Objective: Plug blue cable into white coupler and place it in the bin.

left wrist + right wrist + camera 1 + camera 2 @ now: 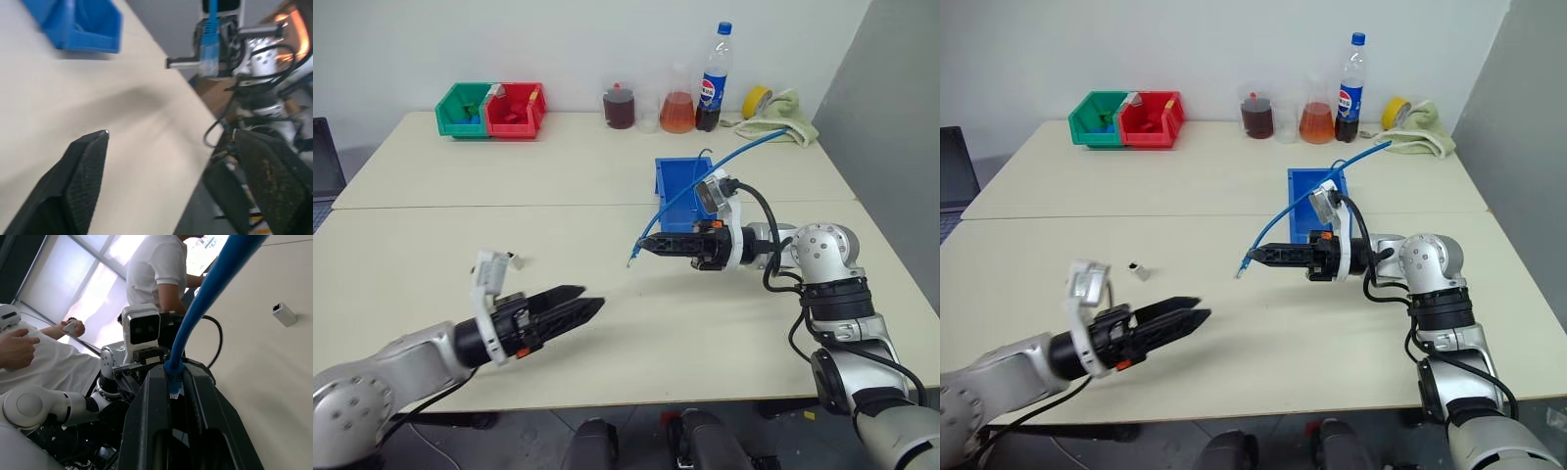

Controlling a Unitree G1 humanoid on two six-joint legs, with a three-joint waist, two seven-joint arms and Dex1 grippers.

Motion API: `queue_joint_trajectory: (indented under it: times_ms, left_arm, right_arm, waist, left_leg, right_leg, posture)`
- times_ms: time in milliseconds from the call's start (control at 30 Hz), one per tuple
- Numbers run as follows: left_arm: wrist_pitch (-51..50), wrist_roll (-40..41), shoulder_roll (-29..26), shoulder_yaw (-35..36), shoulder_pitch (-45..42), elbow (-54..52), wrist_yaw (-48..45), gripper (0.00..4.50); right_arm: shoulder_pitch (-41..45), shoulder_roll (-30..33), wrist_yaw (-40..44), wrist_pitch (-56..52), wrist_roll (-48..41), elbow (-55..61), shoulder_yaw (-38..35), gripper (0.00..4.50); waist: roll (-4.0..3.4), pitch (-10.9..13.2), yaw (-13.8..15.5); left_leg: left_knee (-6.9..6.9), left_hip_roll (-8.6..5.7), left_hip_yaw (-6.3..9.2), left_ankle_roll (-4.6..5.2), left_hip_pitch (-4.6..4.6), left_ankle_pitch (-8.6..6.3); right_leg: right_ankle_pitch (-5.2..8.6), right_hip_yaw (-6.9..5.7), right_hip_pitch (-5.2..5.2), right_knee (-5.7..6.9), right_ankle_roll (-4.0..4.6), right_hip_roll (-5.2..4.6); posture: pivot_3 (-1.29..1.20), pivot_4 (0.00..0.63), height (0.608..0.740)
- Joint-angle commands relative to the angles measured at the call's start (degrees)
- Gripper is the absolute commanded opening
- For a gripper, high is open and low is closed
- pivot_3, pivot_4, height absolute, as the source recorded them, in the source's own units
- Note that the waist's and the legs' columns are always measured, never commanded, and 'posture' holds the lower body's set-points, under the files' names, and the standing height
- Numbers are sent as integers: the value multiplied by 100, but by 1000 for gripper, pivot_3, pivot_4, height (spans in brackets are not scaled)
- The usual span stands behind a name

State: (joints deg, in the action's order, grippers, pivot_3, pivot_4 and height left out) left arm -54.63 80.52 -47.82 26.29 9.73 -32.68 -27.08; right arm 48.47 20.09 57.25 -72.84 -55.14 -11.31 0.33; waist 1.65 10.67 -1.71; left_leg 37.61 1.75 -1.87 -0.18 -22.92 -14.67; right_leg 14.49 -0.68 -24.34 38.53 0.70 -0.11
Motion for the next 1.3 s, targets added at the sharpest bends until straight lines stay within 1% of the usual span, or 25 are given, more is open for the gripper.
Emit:
queue_joint_trajectory:
  times_ms: [33,67,133,200,300,400,500,567,733,900,1067,1300]
  left_arm:
    - [627,-1328,-210,750,753,-249,-564,4453]
    - [726,-1484,-198,809,843,-235,-635,4453]
    - [1416,-2613,-284,780,1119,-17,-839,4453]
    - [2097,-3601,-332,685,1209,375,-917,4453]
    - [2779,-4520,-329,545,1029,1054,-873,4453]
    - [3092,-5033,-328,376,776,1615,-920,4453]
    - [3252,-5313,-257,217,471,2099,-955,4453]
    - [3388,-5428,-161,47,208,2397,-1024,4453]
    - [3679,-5761,39,-492,-536,3240,-1252,4453]
    - [3974,-6015,112,-839,-1267,4143,-1508,4453]
    - [4166,-6131,220,-1102,-1758,4735,-1806,4453]
    - [4200,-6145,434,-1223,-2130,5168,-2101,4453]
  right_arm:
    - [129,17,216,128,24,6,-37,109]
    - [133,18,235,136,37,-9,-32,109]
    - [134,-14,283,176,80,-45,9,109]
    - [137,-51,329,207,117,-74,58,109]
    - [154,-84,398,243,180,-103,110,109]
    - [169,-98,447,259,243,-119,123,109]
    - [168,-86,466,260,261,-113,127,109]
    - [162,-81,458,257,280,-107,123,109]
    - [130,-67,450,215,295,-45,107,109]
    - [119,-29,436,177,303,4,95,109]
    - [74,-17,409,139,291,84,78,109]
    - [41,-81,347,150,309,145,77,109]
  waist:
    - [0,0,5]
    - [-1,0,5]
    - [-3,2,6]
    - [-3,2,9]
    - [-4,2,18]
    - [-3,1,18]
    - [-2,1,19]
    - [-1,0,17]
    - [2,-2,17]
    - [4,-3,17]
    - [5,-3,4]
    - [6,-4,8]
  left_leg:
    - [-2,0,0,0,1,0]
    - [-6,1,0,0,0,0]
    - [-13,0,-1,0,0,0]
    - [-25,0,-1,-1,2,1]
    - [-63,2,-3,-2,8,4]
    - [-72,5,-4,0,-3,2]
    - [-73,1,-9,9,-10,-7]
    - [-73,0,-9,10,-11,-10]
    - [-70,0,-10,10,-10,-12]
    - [-66,2,-7,9,-8,-11]
    - [-65,1,-9,9,-8,-11]
    - [-66,1,-7,10,-8,-11]
  right_leg:
    - [0,0,0,-2,0,0]
    - [1,-1,-1,-3,2,0]
    - [2,-1,-5,-5,4,-2]
    - [3,-2,-6,-12,6,-2]
    - [-1,-7,-5,-43,14,-1]
    - [2,-9,-8,-56,19,-1]
    - [-1,-8,-10,-64,23,-10]
    - [-13,-9,-10,-67,43,-13]
    - [-16,-12,-9,-63,43,-16]
    - [-16,-18,-9,-52,43,-16]
    - [-19,-17,-9,-52,41,-16]
    - [-20,-18,-9,-48,42,-16]
  posture:
    - [0,150,740]
    - [0,150,740]
    - [0,150,740]
    - [0,150,740]
    - [0,150,740]
    - [0,150,740]
    - [0,150,740]
    - [0,150,740]
    - [0,150,740]
    - [0,150,740]
    - [0,150,740]
    - [0,150,740]
